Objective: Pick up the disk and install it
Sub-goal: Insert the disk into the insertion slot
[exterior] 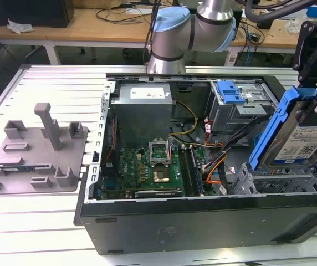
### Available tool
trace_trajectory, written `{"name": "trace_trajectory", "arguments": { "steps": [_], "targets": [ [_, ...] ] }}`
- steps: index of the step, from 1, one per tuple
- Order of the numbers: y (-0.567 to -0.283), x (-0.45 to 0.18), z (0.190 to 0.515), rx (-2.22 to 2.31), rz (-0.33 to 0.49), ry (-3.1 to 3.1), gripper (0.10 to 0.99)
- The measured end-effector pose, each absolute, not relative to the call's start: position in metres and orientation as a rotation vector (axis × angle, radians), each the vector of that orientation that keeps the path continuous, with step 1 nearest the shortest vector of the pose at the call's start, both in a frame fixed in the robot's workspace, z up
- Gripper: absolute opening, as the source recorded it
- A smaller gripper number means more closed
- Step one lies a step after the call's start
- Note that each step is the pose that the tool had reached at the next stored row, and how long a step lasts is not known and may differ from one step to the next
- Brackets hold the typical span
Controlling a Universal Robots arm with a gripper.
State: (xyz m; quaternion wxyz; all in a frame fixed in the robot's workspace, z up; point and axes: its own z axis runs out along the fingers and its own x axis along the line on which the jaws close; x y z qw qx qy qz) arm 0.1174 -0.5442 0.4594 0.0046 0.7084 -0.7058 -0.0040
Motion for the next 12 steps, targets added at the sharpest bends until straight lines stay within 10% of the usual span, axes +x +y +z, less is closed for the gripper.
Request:
{"name": "trace_trajectory", "arguments": {
  "steps": [12],
  "targets": [
    [-0.5432,0.1174,0.4589,2.209,-0.013,-2.221,0.369]
  ]
}}
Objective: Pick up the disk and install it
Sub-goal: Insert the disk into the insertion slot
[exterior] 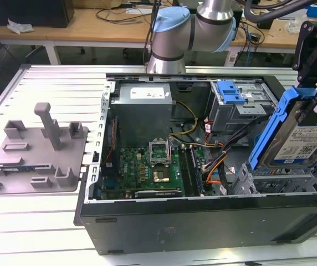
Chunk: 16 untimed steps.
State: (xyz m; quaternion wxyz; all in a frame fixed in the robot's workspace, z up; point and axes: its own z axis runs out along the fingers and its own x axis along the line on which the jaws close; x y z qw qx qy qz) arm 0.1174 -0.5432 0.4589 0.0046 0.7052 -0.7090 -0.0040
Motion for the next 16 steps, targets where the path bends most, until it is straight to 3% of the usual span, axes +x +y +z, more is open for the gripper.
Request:
{"name": "trace_trajectory", "arguments": {
  "steps": [16],
  "targets": [
    [-0.5419,0.1173,0.4491,2.202,-0.013,-2.227,0.369]
  ]
}}
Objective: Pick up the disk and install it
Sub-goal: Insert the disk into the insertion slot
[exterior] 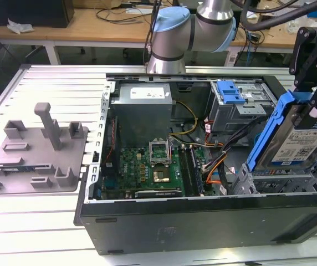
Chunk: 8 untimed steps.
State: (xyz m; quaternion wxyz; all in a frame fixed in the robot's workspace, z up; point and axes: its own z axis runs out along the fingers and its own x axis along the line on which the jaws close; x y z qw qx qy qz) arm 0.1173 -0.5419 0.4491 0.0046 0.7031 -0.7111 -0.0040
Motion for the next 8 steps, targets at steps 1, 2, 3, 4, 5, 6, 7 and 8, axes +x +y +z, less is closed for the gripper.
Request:
{"name": "trace_trajectory", "arguments": {
  "steps": [1,2,3,4,5,6,7,8],
  "targets": [
    [-0.5419,0.1173,0.4471,2.202,-0.013,-2.228,0.369],
    [-0.542,0.1174,0.4459,2.202,-0.012,-2.227,0.369],
    [-0.542,0.1175,0.445,2.202,-0.013,-2.227,0.369],
    [-0.5421,0.1176,0.4439,2.202,-0.013,-2.227,0.369],
    [-0.5421,0.1178,0.4429,2.202,-0.014,-2.227,0.369],
    [-0.5421,0.1179,0.4419,2.202,-0.014,-2.227,0.369],
    [-0.5421,0.118,0.4409,2.202,-0.014,-2.227,0.369],
    [-0.5422,0.118,0.4395,2.202,-0.014,-2.227,0.369]
  ]
}}
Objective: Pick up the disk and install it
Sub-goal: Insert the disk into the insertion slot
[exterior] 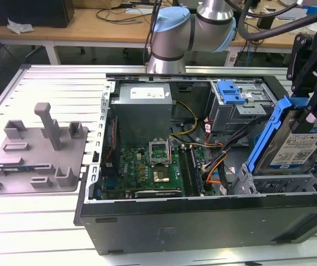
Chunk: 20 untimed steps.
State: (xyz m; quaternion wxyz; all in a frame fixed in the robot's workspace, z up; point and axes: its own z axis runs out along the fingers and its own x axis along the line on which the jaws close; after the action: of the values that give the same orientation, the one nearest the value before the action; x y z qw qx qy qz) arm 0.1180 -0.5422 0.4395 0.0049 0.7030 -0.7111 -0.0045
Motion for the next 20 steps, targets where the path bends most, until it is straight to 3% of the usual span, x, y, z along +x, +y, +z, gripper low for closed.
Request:
{"name": "trace_trajectory", "arguments": {
  "steps": [20],
  "targets": [
    [-0.544,0.118,0.414,2.2,-0.018,-2.225,0.369]
  ]
}}
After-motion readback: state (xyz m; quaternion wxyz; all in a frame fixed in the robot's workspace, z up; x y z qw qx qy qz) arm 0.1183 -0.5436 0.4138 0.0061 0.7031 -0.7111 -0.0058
